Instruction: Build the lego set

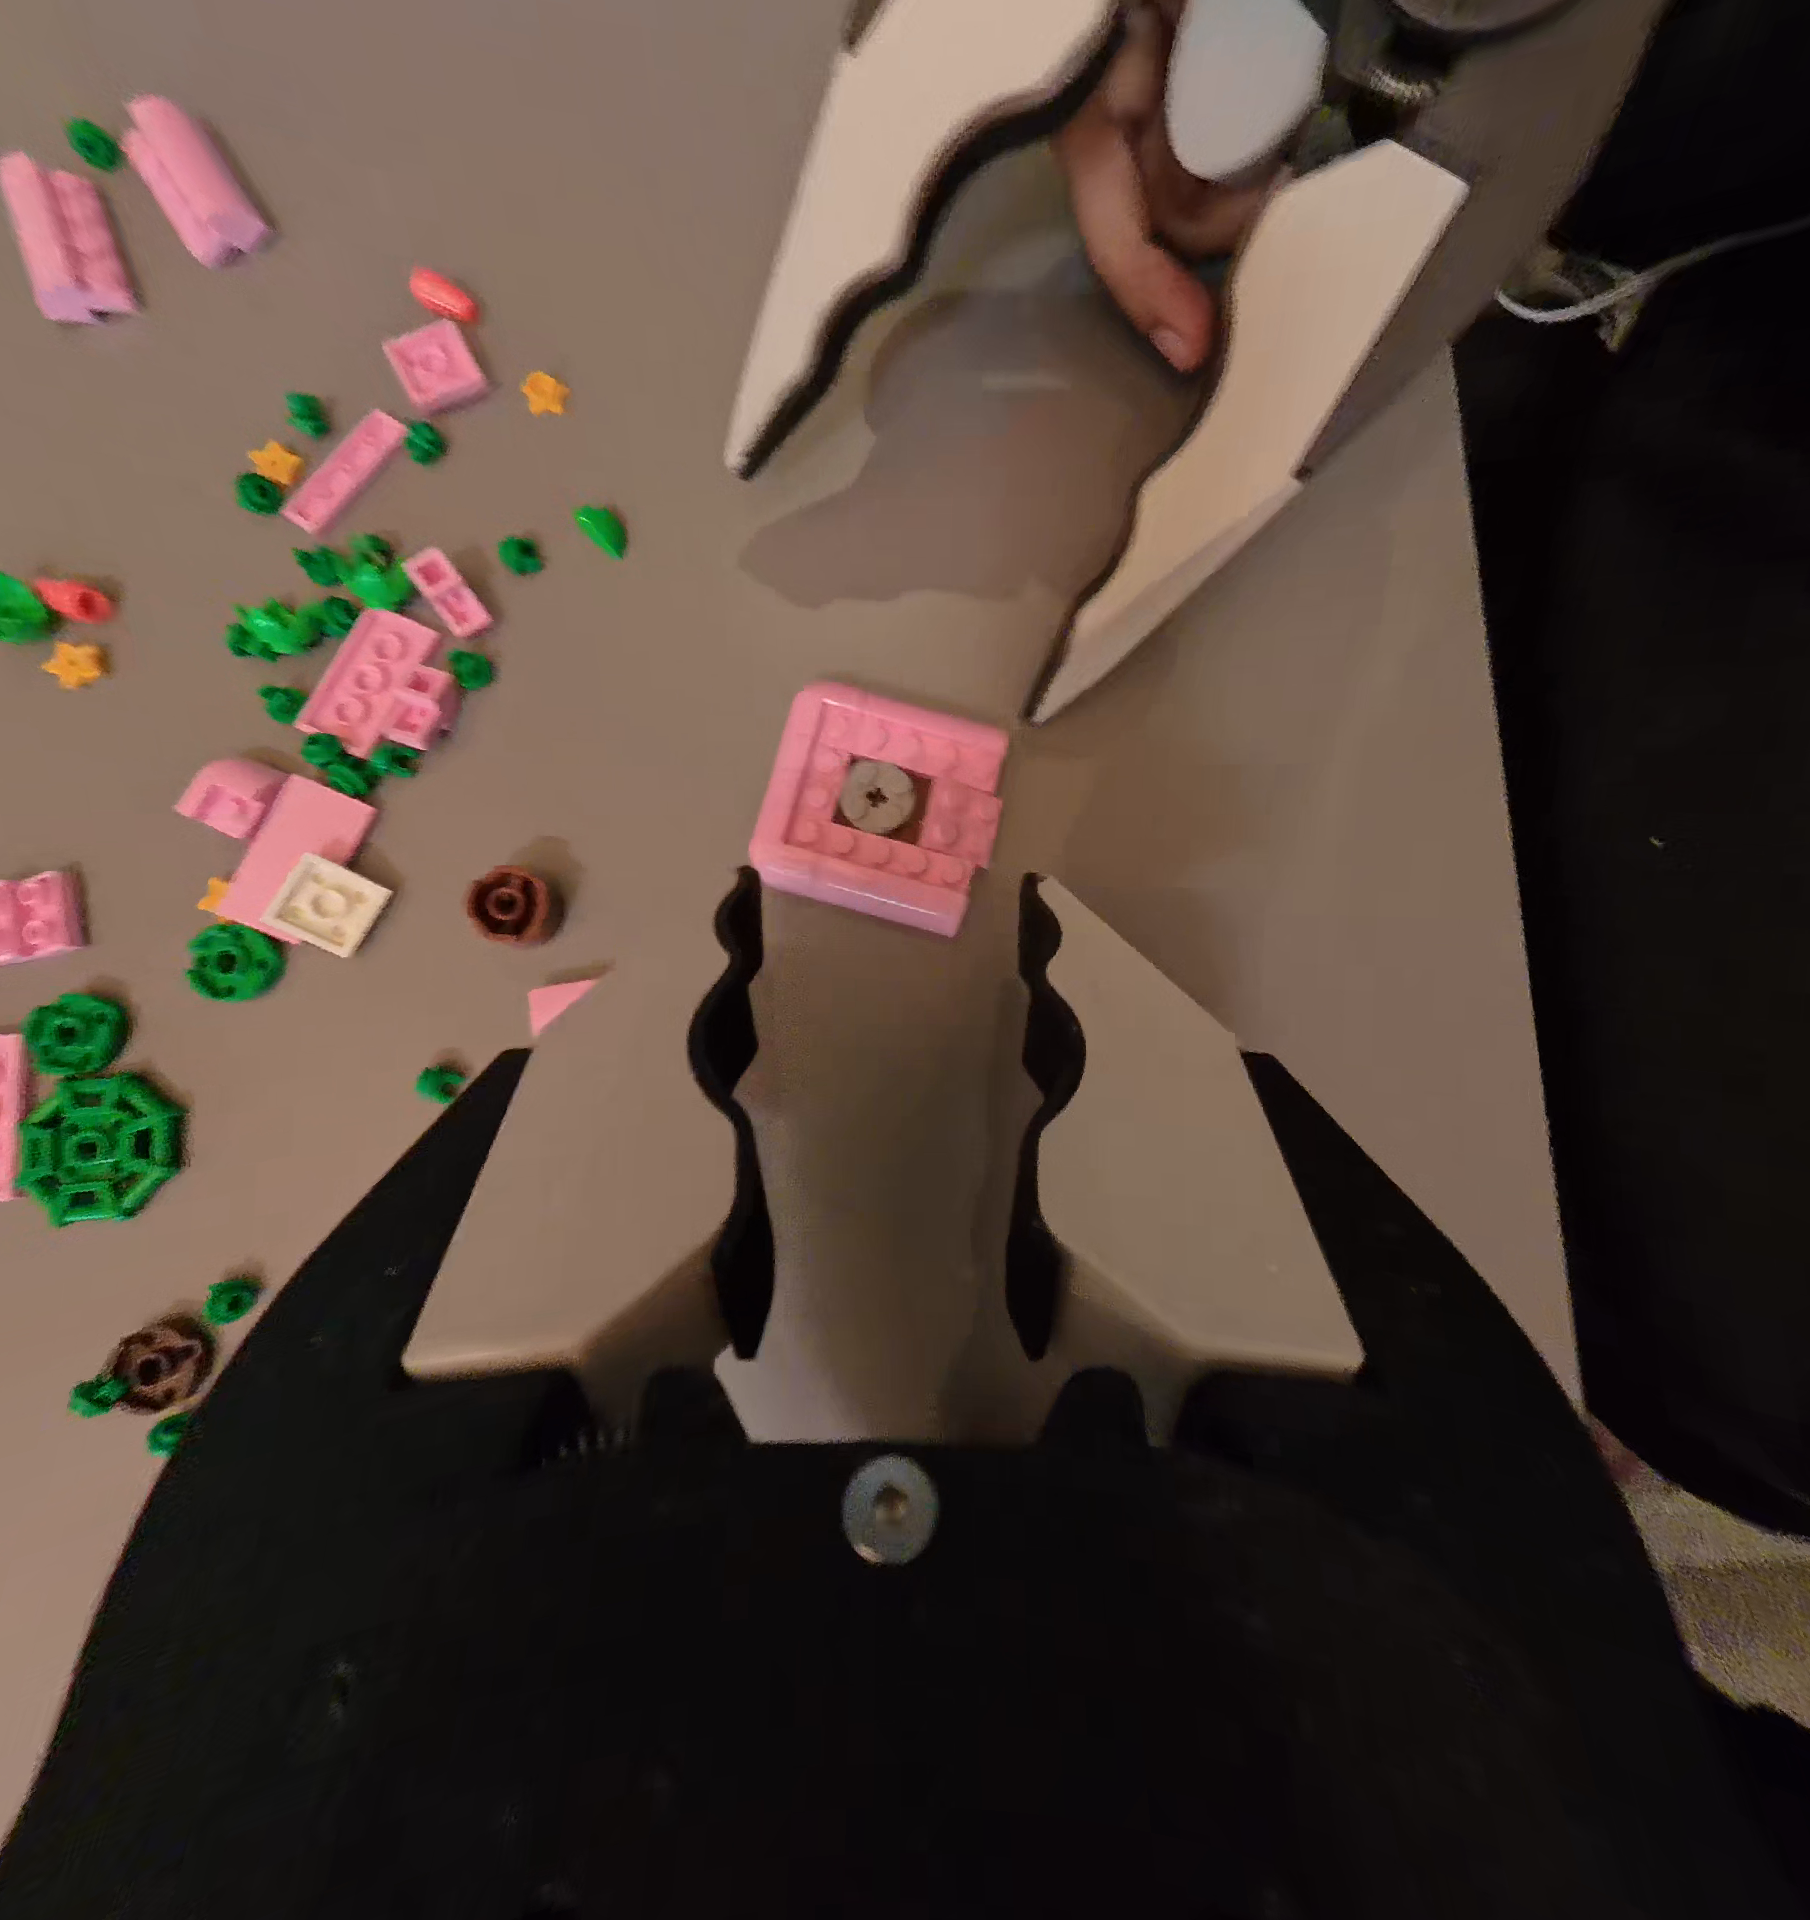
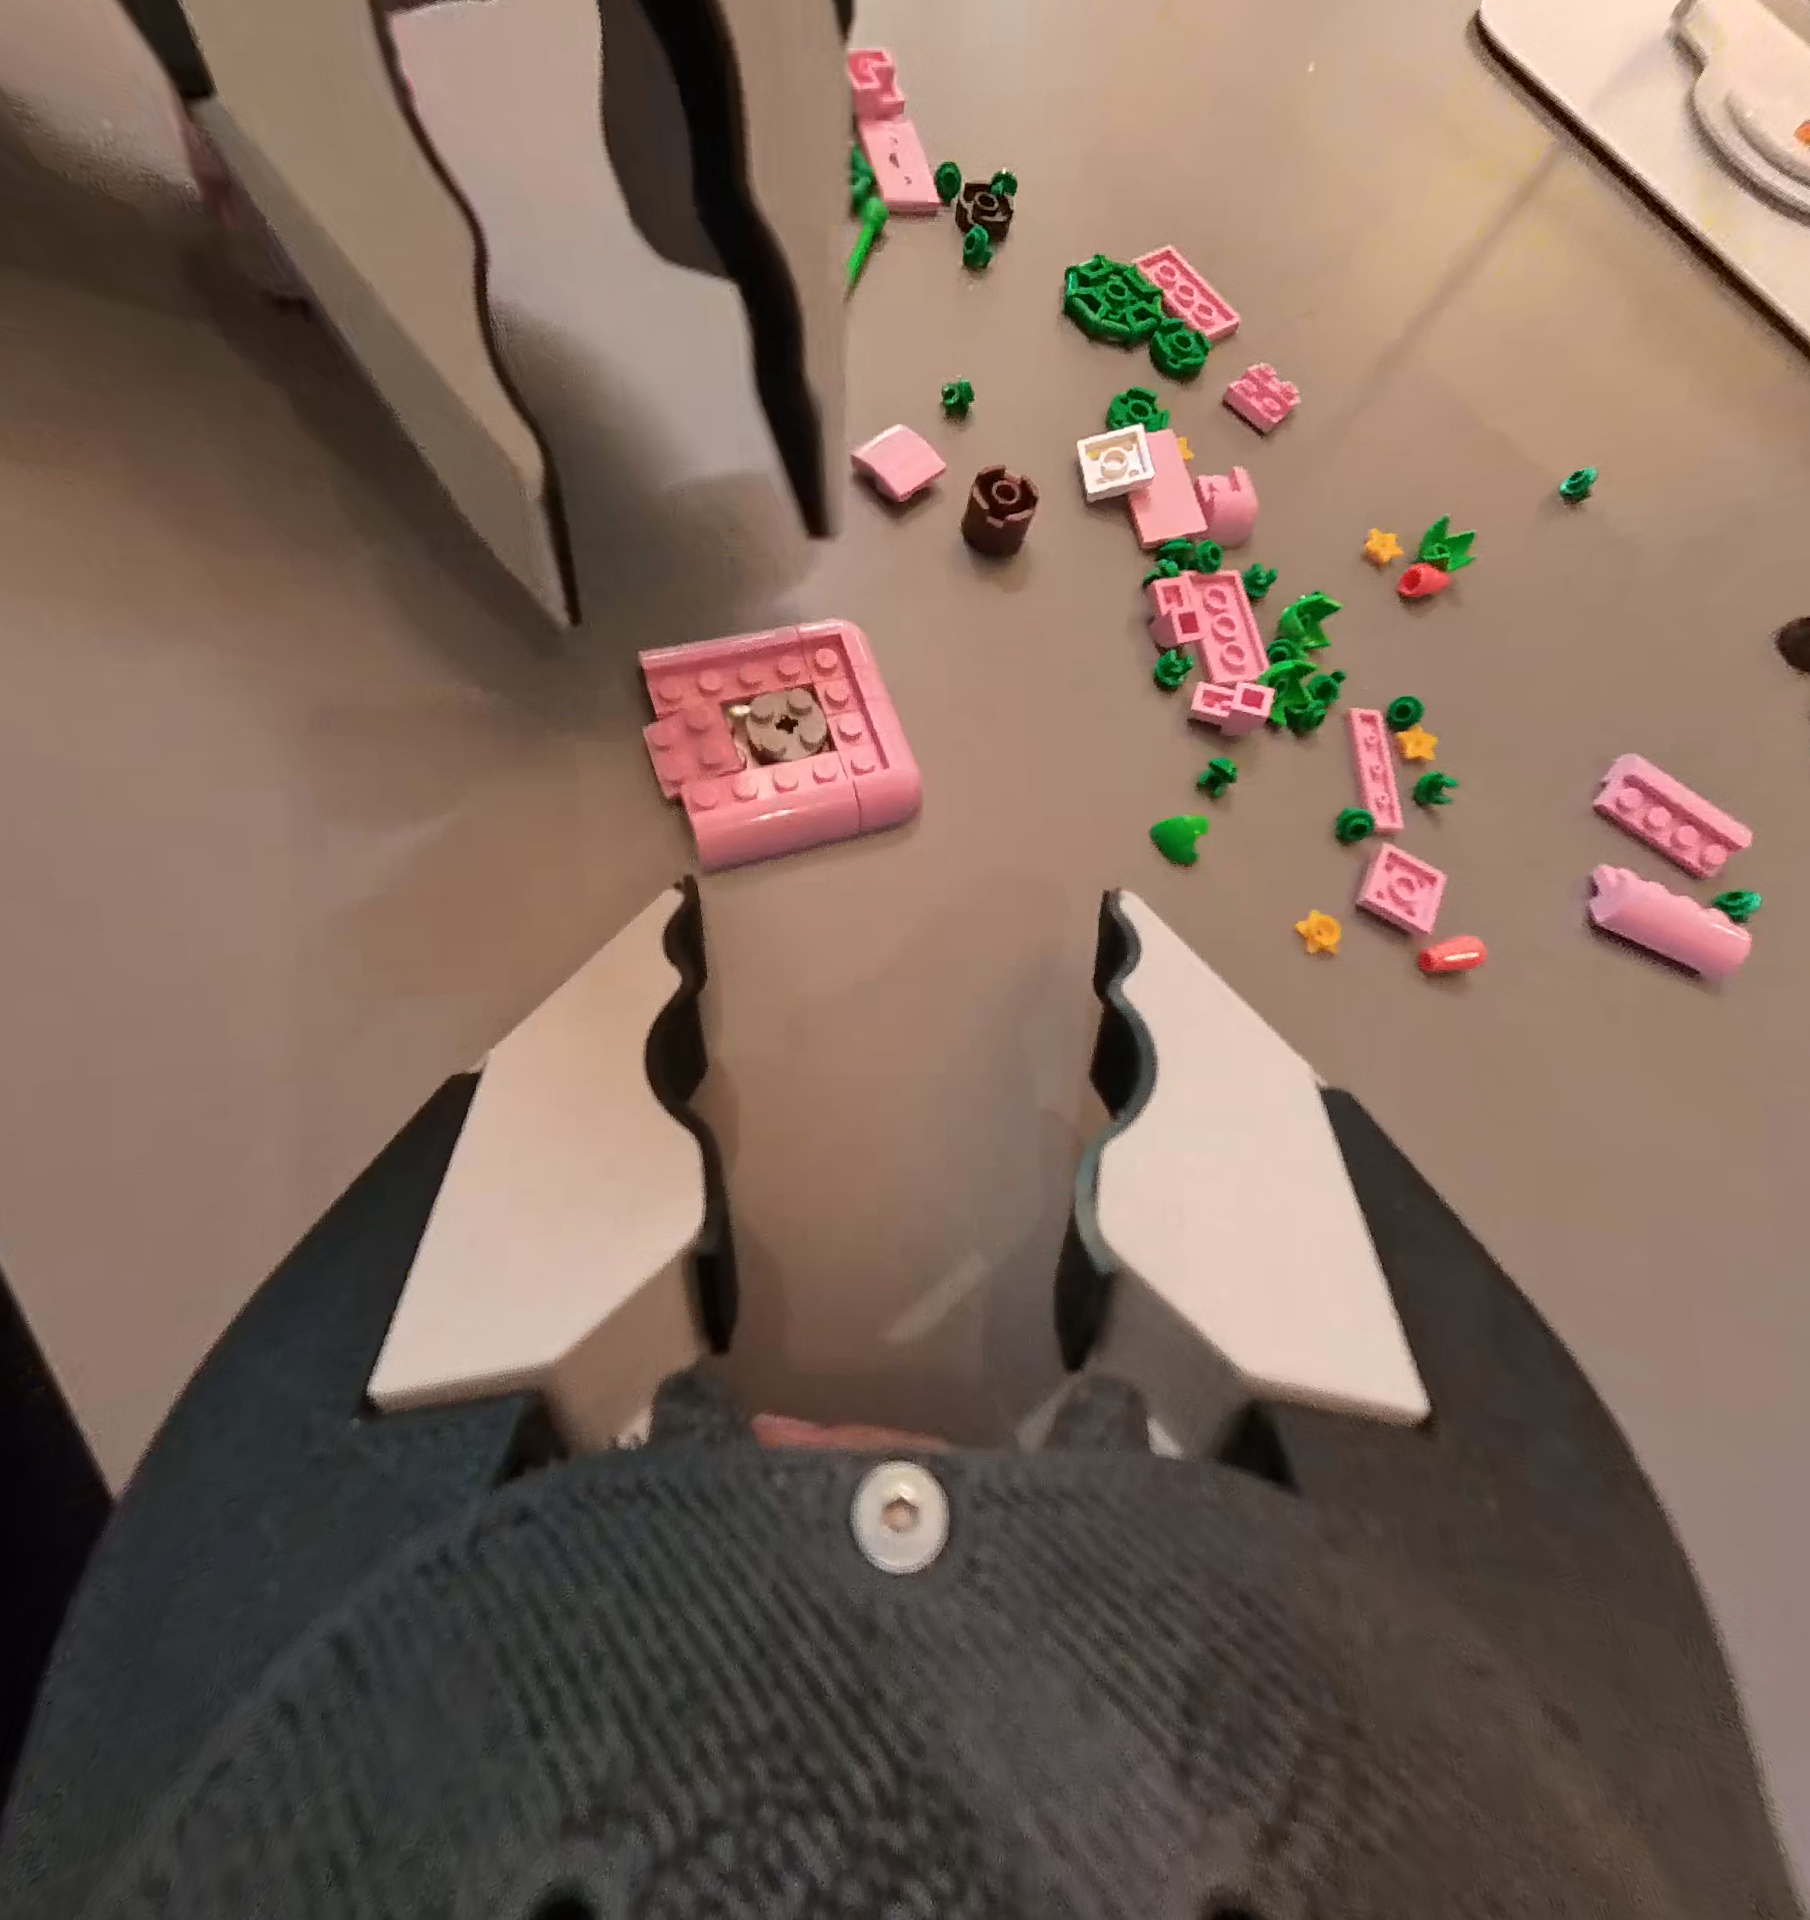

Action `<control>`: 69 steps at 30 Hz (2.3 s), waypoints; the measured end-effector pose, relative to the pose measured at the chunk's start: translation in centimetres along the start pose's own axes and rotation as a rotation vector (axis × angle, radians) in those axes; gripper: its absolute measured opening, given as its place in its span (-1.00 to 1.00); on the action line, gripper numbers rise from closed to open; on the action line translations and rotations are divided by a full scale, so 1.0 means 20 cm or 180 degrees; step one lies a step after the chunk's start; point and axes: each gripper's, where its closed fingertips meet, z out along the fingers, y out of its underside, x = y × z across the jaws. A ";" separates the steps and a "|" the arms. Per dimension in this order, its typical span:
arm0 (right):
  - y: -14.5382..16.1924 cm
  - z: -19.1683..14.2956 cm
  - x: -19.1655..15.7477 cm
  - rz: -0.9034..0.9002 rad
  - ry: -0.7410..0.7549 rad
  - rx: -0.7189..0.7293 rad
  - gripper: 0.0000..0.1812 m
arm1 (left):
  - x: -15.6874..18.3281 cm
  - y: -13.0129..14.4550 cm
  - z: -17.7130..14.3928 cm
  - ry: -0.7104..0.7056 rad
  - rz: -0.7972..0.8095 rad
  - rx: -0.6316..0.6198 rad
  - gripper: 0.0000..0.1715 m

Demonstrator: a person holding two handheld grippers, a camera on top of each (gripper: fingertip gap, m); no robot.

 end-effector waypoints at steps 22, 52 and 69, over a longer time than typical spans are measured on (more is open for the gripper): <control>0.02 -0.01 -0.03 0.0090 -0.0195 -0.0034 -0.28 | -0.02 0.03 0.07 0.0107 -0.0190 0.0043 -0.22; 0.02 0.00 0.11 0.0038 0.0118 -0.0059 -0.25 | 0.02 0.08 0.08 0.0110 0.0069 -0.0213 -0.47; 0.07 -0.05 0.15 0.0231 0.0274 -0.0071 -0.23 | -0.27 -0.10 -0.07 -0.0903 -0.0308 0.0516 0.31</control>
